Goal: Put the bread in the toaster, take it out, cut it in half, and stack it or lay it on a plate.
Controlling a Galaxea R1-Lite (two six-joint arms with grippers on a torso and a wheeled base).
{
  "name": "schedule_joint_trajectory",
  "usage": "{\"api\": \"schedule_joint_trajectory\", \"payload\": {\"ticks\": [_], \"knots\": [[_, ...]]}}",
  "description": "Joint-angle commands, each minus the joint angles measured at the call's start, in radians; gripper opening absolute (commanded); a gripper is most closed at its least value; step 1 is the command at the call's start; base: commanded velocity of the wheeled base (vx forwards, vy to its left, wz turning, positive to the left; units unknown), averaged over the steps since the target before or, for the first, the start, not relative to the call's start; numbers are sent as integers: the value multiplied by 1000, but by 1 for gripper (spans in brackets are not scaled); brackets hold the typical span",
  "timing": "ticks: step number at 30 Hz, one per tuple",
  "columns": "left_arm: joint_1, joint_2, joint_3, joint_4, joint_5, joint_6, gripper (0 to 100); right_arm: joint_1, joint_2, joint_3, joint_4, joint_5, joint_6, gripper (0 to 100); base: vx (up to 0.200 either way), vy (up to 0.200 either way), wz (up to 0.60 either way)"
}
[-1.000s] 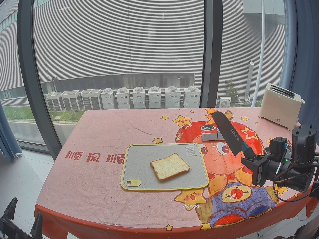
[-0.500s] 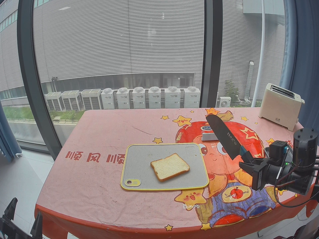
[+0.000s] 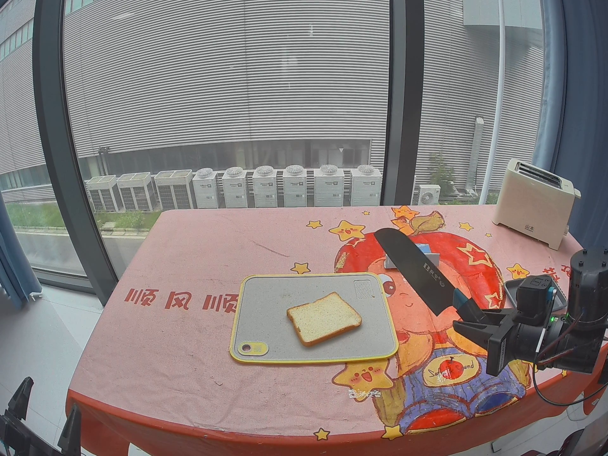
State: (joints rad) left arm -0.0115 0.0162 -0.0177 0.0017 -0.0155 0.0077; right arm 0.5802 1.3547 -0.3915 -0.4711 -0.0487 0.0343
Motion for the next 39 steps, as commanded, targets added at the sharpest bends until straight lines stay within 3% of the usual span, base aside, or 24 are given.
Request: {"api": "schedule_joint_trajectory", "payload": {"ticks": [1,2,12,18,22,39], "knots": [[-1,-16,16,0,0,0,100,1,-14,-18,0,13,-5,0,0,0,0],[-1,-16,16,0,0,0,100,1,-6,-38,5,35,-4,0,0,0,0],[-1,-16,16,0,0,0,100,35,32,-148,101,75,-5,0,0,0,0],[-1,-16,16,0,0,0,100,121,24,-282,327,76,4,0,0,0,0],[-1,-16,16,0,0,0,100,155,14,-279,370,79,13,0,0,0,0],[-1,-16,16,0,0,0,100,148,-63,-218,374,78,7,0,0,0,0]]}}
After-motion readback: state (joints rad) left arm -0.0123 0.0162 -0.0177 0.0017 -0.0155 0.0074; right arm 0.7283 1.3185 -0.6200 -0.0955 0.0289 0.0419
